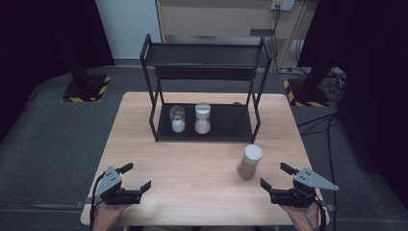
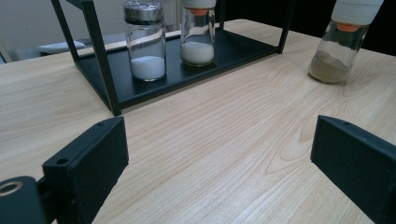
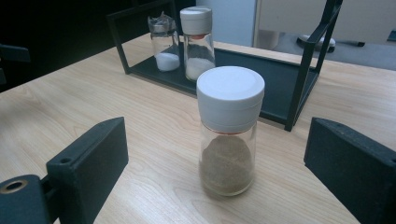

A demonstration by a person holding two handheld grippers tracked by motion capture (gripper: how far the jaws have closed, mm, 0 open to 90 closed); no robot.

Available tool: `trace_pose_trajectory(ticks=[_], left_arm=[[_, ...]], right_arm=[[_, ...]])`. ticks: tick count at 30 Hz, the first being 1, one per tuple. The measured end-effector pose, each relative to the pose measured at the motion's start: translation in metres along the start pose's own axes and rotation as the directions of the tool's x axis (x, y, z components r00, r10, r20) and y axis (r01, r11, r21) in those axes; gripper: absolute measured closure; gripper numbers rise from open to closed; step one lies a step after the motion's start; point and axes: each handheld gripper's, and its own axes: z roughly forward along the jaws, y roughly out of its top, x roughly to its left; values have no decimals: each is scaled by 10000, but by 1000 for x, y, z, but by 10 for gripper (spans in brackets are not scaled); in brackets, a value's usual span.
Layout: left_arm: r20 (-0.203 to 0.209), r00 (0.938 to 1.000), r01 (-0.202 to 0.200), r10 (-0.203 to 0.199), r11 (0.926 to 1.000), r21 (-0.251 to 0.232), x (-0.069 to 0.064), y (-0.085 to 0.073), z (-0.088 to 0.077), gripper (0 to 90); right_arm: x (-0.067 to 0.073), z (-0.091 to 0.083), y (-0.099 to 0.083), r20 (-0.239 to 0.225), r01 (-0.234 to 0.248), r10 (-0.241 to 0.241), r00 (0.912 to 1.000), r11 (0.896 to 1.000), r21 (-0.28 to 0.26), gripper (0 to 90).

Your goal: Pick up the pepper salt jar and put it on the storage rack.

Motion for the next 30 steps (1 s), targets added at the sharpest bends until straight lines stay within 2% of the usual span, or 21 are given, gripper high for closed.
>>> trace_pose_trajectory(ticks=[7,14,30], left_arm=[[14,10000,-15,15,10000,35,0,0,0,30],[18,10000,-15,15,10000,49,0,0,0,30],[22,10000,-32,32,10000,89,0,1,1,31]], right_arm=[[-4,8,16,69,38,-41,10000,9995,316,69],[-10,21,26,-101,82,-76,9999,9978,653,70],[-20,67,38,-289,69,-29,9996,9902,1398,75]])
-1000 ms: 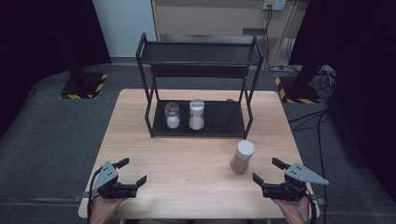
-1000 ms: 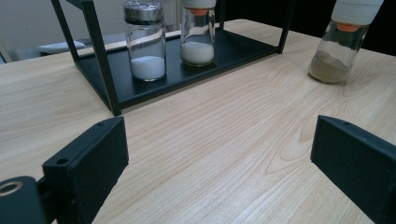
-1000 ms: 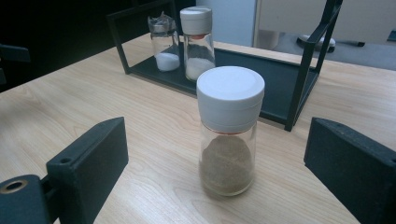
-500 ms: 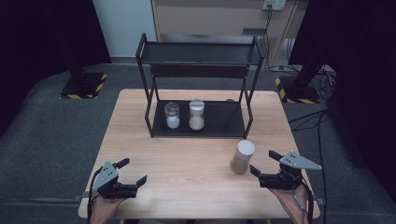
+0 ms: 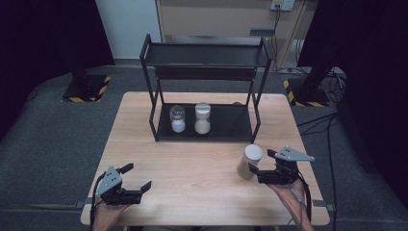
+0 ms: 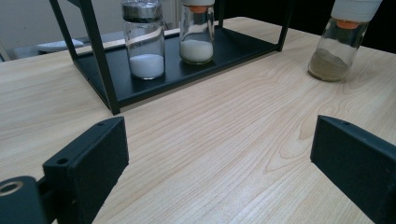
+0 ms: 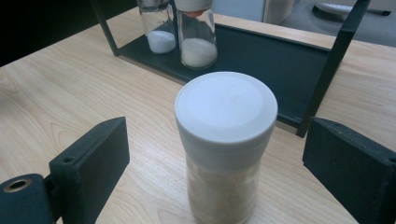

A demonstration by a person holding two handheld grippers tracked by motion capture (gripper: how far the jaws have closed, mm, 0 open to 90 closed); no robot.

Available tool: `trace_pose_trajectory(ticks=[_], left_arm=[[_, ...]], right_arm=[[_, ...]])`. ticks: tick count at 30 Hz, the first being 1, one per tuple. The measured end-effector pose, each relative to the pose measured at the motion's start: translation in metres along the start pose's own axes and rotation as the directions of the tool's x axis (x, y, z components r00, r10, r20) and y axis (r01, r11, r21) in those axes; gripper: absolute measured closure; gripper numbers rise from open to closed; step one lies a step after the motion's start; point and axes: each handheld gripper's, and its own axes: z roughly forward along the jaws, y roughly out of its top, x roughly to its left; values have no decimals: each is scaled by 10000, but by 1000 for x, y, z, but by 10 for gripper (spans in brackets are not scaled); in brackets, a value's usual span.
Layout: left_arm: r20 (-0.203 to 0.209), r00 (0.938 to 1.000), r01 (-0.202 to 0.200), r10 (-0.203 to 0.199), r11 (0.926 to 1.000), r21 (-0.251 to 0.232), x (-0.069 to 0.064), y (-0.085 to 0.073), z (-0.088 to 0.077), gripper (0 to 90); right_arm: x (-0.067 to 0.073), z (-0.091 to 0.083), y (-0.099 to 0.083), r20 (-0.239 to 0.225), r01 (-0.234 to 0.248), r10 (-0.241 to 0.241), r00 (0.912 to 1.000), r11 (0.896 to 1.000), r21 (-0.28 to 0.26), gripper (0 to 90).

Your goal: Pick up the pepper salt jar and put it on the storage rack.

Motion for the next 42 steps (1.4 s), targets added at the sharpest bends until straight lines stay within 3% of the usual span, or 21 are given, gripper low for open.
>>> trace_pose_trajectory(ticks=[10,16,19,21,28,42], left_arm=[[-12,10000,2,-2,10000,18,0,0,0,31],[-9,10000,-10,10,10000,28,0,0,0,31],[-7,10000,4,-4,10000,24,0,0,0,31],[0,10000,-6,6,10000,32,0,0,0,31],[-10,10000,7,-7,10000,40,0,0,0,31],[-26,10000,3,-3,9999,105,0,1,1,33]], right_arm=[[-7,27,2,-121,-240,244,9996,9992,307,108],[-11,39,0,-352,-362,375,9987,9987,369,205],[-7,40,-1,-216,-328,334,9992,9991,268,243],[-5,39,-4,5,-261,261,9997,9996,121,321],[1,39,-7,302,-319,320,9990,9995,-40,332],[5,38,8,154,-177,175,9997,9997,145,331]])
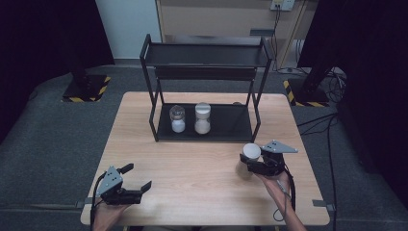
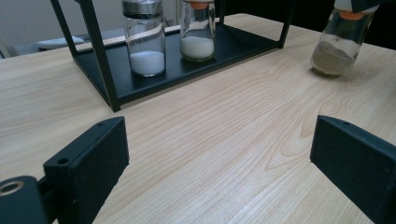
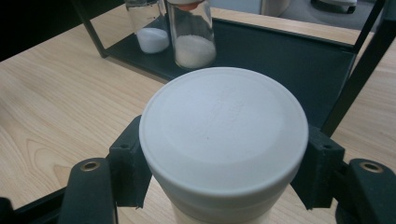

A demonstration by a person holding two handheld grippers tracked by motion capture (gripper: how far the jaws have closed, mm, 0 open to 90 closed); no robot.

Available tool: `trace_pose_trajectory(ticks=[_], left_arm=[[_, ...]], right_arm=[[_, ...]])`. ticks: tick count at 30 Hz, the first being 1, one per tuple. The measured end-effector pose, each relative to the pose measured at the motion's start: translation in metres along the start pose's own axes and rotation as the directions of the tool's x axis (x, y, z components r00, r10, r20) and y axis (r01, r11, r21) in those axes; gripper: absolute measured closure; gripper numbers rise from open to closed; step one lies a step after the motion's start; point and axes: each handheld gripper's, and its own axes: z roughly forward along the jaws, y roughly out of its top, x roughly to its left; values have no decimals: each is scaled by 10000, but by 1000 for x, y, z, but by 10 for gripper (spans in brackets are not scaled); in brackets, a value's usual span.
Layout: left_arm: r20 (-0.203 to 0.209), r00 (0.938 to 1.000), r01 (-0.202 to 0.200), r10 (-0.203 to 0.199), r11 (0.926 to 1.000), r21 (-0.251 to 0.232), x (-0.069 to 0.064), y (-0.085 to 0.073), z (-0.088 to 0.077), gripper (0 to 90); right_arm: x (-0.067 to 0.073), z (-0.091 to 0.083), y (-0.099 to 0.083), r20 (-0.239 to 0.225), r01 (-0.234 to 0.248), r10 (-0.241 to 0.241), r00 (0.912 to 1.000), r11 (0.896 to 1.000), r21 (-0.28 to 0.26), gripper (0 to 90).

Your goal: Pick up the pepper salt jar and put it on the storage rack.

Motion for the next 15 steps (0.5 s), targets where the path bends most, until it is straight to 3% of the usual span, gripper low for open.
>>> trace_pose_trajectory(ticks=[15], left_arm=[[-2,10000,11,-11,10000,65,0,1,0,33]], right_arm=[[9,13,23,-374,230,-216,9991,9991,369,331]])
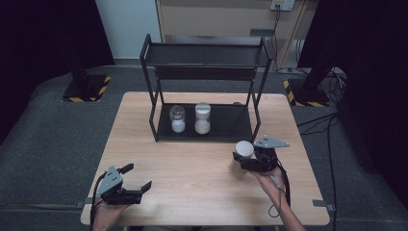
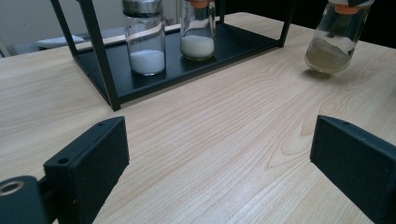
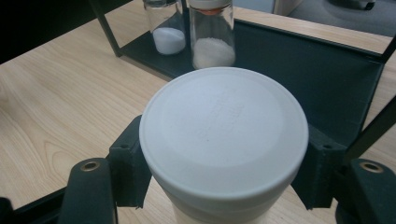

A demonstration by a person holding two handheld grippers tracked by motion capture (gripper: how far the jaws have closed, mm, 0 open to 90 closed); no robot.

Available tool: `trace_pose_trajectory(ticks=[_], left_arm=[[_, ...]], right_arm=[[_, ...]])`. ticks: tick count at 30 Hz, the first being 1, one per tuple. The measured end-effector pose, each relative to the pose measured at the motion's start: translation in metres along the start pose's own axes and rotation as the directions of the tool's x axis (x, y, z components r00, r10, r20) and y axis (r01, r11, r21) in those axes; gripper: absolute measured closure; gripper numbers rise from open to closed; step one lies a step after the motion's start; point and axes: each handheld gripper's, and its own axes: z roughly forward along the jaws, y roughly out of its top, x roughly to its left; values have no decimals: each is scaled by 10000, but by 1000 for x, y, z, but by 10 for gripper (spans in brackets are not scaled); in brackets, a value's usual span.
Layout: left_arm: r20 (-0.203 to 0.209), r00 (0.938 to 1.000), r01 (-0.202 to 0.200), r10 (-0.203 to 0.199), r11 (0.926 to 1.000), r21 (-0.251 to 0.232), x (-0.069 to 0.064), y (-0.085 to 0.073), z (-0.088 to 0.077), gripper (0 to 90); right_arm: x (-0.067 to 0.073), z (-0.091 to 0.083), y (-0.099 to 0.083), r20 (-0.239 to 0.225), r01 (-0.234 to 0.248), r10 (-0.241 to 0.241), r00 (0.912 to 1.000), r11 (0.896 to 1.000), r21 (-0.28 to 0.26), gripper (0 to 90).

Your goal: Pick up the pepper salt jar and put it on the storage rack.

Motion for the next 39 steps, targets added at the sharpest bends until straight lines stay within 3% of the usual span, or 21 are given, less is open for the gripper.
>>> trace_pose_trajectory(ticks=[22,39], left_arm=[[-97,9999,61,-60,9998,165,-1,1,1,34],[-102,9999,59,-57,9999,150,-1,1,1,35]], right_arm=[[0,16,27,-4,92,-91,10000,9999,46,331],[4,41,83,504,376,-365,9981,9991,-198,332]])
